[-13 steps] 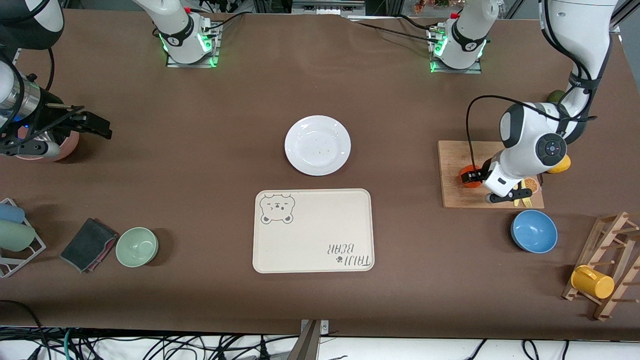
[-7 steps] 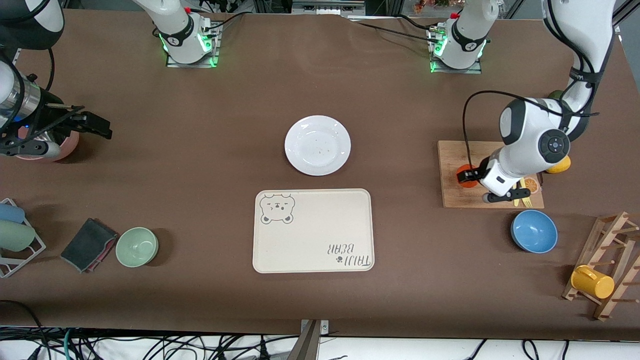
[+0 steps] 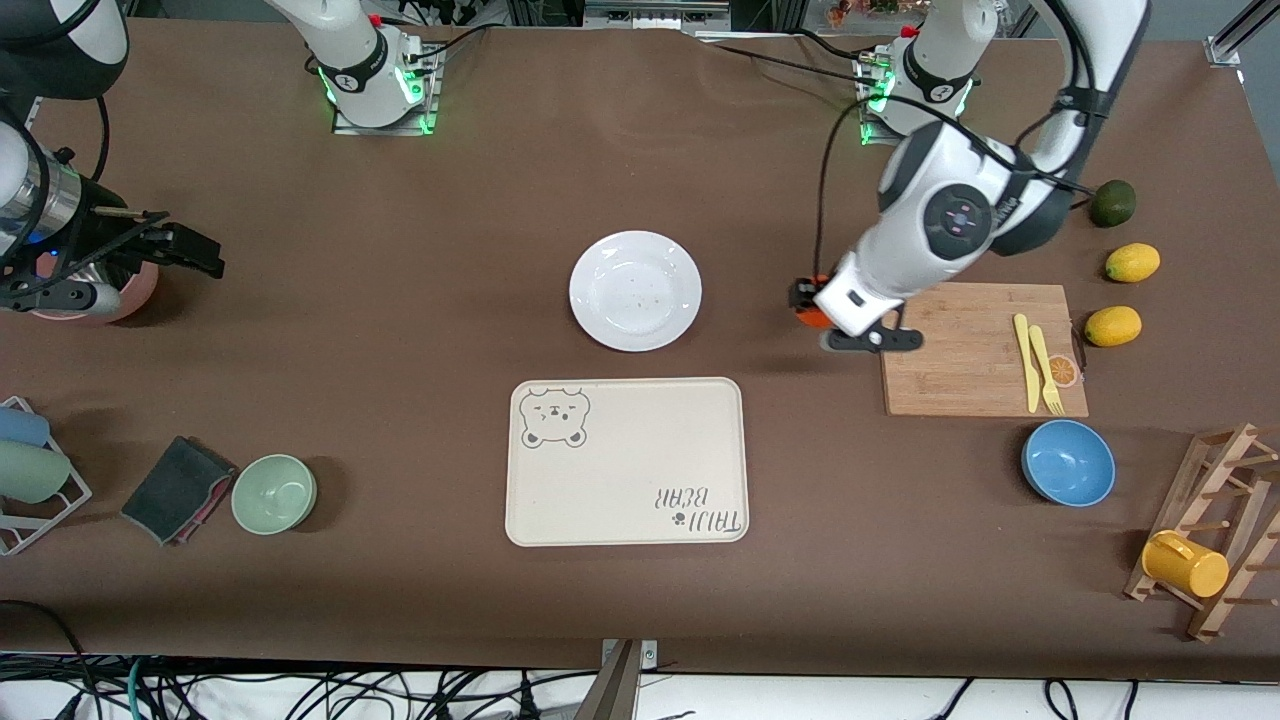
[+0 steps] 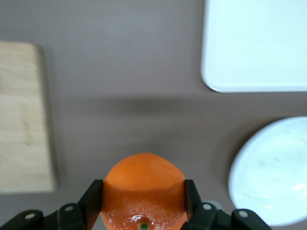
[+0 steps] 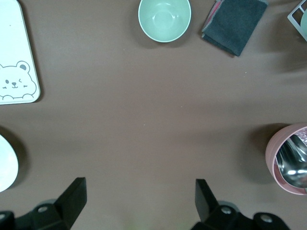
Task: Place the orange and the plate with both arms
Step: 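Lift the orange and carry it over the white plate with the left gripper, then lower the orange onto the plate and open the left gripper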
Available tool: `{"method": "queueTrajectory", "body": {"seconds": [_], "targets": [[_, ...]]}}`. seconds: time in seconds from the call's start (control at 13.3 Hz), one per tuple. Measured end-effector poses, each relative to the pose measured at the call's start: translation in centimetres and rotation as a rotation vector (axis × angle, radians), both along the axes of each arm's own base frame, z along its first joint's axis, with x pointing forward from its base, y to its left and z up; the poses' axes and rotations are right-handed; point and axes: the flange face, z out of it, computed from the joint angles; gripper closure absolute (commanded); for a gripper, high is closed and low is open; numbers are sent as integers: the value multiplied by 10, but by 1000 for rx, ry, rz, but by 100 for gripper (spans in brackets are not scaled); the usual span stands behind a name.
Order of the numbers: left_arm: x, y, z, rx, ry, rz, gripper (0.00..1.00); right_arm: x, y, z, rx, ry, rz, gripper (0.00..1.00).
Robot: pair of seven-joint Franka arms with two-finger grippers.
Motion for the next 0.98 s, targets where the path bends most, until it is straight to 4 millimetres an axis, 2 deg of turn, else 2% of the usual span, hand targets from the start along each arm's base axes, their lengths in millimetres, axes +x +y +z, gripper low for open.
{"method": "queueTrajectory", "body": {"seconds": [0.15, 0.38, 0.6, 0.75, 0.98], "targets": [[-17, -54, 2, -1, 20, 12, 100, 0, 0, 0, 0, 0, 0, 0], [-31, -120, -21, -25, 73, 22, 100, 0, 0, 0, 0, 0, 0, 0], [-30, -157, -57, -74, 81, 59, 100, 0, 0, 0, 0, 0, 0, 0], [-37, -178, -79, -96, 83, 83, 100, 0, 0, 0, 0, 0, 0, 0], [-44, -199, -91, -107, 92, 115, 100, 0, 0, 0, 0, 0, 0, 0]]}}
